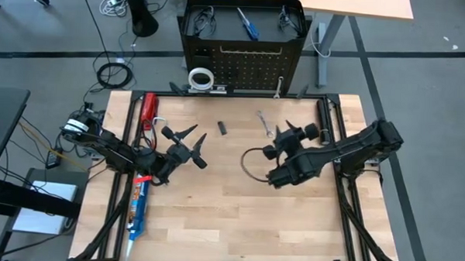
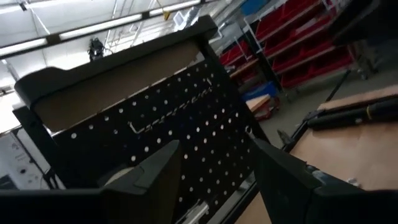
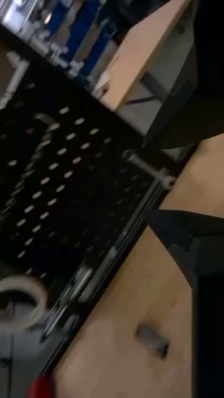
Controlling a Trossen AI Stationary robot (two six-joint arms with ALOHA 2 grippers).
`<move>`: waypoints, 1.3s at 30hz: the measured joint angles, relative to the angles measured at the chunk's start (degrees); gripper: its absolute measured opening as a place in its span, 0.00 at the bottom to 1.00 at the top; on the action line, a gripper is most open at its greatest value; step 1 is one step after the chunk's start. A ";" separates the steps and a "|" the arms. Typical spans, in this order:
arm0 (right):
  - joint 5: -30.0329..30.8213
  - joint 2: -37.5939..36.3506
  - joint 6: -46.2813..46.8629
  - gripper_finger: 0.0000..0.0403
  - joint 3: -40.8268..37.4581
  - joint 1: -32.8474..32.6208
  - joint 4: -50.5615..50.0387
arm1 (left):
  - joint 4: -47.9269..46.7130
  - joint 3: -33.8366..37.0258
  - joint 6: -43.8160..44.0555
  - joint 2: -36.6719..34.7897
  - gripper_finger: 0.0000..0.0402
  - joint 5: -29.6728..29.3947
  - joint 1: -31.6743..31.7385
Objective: Hang tools onto peg board
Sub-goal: Hang the wrench onto the black pegboard
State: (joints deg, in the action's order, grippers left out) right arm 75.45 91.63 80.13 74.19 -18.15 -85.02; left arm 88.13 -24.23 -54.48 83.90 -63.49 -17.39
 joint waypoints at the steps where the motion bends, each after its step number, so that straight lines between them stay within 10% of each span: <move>1: -0.03 -0.86 1.95 0.43 -2.16 0.00 0.58 | -0.68 0.00 0.13 0.00 0.50 -0.58 0.00; 9: -3.74 -6.06 -1.02 0.43 -14.62 0.21 14.01 | -2.29 0.00 0.76 0.02 0.50 -0.96 0.02; 26: -41.09 -6.28 -59.29 0.43 -26.85 19.32 89.57 | -26.29 -3.37 16.26 0.04 0.50 -2.43 0.69; 39: -50.15 11.10 -66.58 0.43 -19.41 25.18 102.41 | -23.20 -0.26 20.31 0.02 0.50 1.78 5.27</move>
State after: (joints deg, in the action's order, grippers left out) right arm 25.30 102.74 13.54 54.78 7.02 17.39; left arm 64.93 -24.49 -34.17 83.92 -61.71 -12.12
